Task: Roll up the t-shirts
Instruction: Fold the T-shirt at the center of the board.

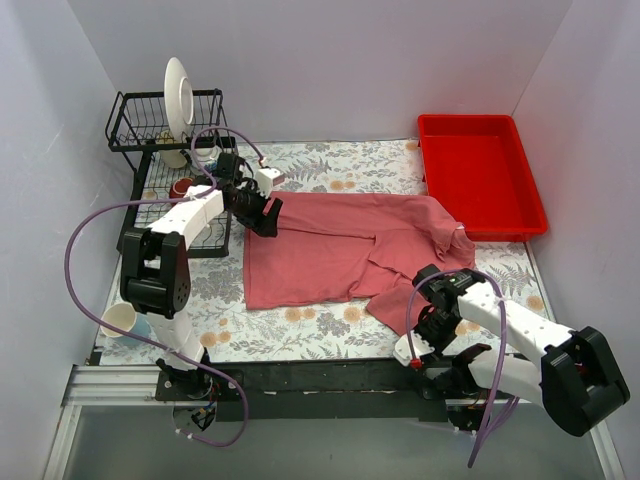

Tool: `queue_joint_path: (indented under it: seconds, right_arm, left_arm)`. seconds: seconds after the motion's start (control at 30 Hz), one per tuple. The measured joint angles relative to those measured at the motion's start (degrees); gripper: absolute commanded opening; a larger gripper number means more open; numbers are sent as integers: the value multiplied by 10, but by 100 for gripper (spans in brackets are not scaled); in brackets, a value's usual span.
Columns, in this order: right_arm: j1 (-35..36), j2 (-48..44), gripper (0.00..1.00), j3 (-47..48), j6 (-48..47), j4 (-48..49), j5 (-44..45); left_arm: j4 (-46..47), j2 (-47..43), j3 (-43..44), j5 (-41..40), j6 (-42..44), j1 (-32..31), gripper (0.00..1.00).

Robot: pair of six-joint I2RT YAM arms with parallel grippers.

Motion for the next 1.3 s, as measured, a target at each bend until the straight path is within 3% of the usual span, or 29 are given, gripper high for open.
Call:
queue_joint_path:
  seconds: [0.07, 0.17, 0.43, 0.7, 0.83, 1.03, 1.3]
  right_arm:
    - [3, -2, 8, -1, 11, 7, 0]
    - [5, -3, 1, 0, 30, 9, 0]
    - [5, -88, 1, 58, 160, -46, 4]
    - [4, -146, 1, 116, 443, -48, 24]
    - [3, -144, 1, 117, 575, -15, 32]
    - [-16, -137, 1, 117, 667, 26, 45]
    - [-33, -98, 1, 150, 704, 49, 47]
  left_arm:
    - [-2, 0, 0, 2, 2, 3, 69]
    - [-9, 0, 2, 7, 12, 3, 70]
    - [-107, -5, 40, 44, 120, 3, 68]
    - [-235, -117, -108, 23, 326, 3, 66]
    - [-276, -146, -123, 5, 405, 3, 63]
    - [-272, -172, -209, -35, 493, -8, 64]
    - [-210, -181, -244, -53, 492, -66, 63]
